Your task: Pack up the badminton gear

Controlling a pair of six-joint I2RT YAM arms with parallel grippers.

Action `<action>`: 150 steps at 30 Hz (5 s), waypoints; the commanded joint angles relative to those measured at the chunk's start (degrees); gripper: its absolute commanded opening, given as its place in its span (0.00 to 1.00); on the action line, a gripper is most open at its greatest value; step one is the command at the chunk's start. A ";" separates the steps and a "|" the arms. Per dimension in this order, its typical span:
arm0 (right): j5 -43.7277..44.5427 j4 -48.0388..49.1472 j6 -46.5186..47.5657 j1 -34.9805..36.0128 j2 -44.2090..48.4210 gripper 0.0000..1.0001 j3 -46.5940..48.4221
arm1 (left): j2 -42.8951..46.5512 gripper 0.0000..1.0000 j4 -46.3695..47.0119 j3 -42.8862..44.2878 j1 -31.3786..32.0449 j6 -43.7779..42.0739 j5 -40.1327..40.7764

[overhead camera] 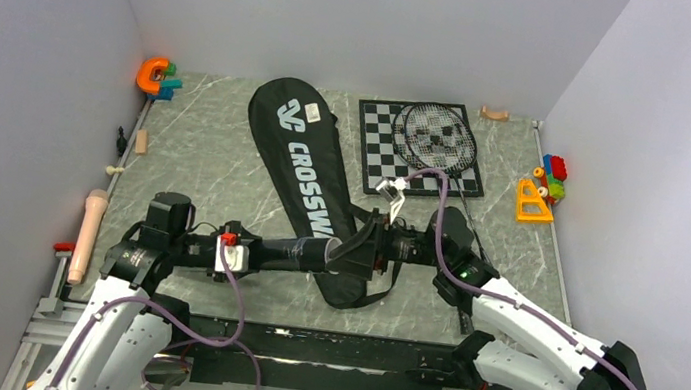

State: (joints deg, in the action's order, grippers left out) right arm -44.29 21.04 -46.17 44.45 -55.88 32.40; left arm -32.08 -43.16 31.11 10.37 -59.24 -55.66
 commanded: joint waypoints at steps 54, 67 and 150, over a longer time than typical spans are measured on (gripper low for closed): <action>12.22 -24.31 12.96 -2.61 4.75 0.05 9.56 | -0.70 0.00 4.66 2.86 0.28 1.52 -4.19; 15.56 -18.41 12.15 2.97 -1.92 0.03 8.96 | -0.53 0.00 4.92 3.44 0.26 1.97 -4.96; 17.66 -22.12 10.80 -2.94 2.43 0.52 -2.15 | -33.16 0.55 5.26 0.11 8.68 -2.20 24.79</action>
State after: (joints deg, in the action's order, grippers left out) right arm -26.20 -3.40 -34.94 41.91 -53.89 28.34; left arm -66.78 -39.53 31.09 18.85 -64.60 -30.13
